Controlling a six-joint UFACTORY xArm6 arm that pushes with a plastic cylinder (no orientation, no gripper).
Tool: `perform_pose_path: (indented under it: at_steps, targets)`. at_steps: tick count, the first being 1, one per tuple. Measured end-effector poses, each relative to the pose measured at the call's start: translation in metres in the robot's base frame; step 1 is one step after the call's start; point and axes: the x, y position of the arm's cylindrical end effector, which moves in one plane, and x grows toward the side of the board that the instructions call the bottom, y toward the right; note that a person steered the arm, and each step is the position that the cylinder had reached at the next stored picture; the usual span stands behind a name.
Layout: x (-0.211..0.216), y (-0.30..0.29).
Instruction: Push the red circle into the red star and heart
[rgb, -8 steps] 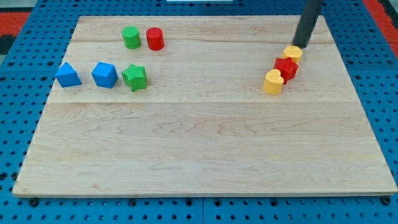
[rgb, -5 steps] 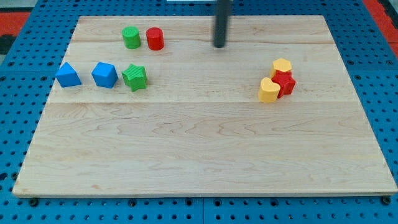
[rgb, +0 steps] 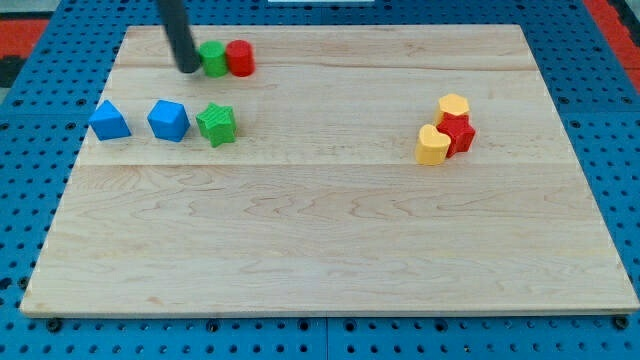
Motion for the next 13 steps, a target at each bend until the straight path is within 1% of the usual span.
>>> perform_pose_path:
  at_steps: [1,2,3,4,5,6,7,8,9,10,11,12,13]
  targets:
    - [-0.026,-0.014]
    - [-0.061,-0.019]
    - [-0.037,0.051]
    - [0.022,0.104]
    - [0.014,0.102]
    - [-0.011,0.104]
    - [0.031,0.159]
    - [0.097,0.215]
    - [0.054,0.201]
    - [0.061,0.235]
    - [0.109,0.261]
    - [0.032,0.233]
    - [-0.034,0.149]
